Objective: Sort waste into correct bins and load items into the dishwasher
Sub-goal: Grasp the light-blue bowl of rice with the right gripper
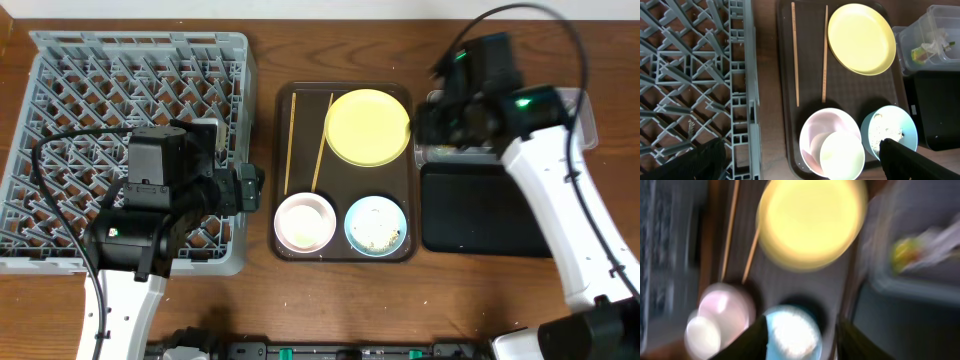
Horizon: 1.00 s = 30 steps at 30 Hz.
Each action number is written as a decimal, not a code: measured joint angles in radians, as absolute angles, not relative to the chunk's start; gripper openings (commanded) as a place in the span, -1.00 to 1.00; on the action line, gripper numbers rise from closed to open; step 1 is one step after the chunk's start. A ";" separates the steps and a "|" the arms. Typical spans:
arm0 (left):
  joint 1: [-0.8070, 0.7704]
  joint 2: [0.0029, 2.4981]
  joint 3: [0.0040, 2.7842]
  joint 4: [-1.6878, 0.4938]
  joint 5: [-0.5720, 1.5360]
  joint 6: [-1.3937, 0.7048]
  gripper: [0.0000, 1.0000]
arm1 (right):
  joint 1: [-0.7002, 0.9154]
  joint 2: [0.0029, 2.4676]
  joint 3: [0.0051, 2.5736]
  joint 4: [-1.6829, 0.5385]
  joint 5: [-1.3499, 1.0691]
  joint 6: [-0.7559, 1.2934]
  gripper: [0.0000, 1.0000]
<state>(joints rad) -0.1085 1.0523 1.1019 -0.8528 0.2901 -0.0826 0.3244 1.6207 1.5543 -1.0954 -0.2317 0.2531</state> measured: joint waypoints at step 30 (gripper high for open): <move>-0.109 1.052 1.102 -0.853 0.290 -0.083 0.97 | 0.764 2.014 1.393 -1.068 -0.111 0.284 -0.88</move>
<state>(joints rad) -0.1085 1.0523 1.1019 -0.8528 0.2901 -0.0826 0.7635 2.0144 1.3926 -1.0683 -0.1112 0.2836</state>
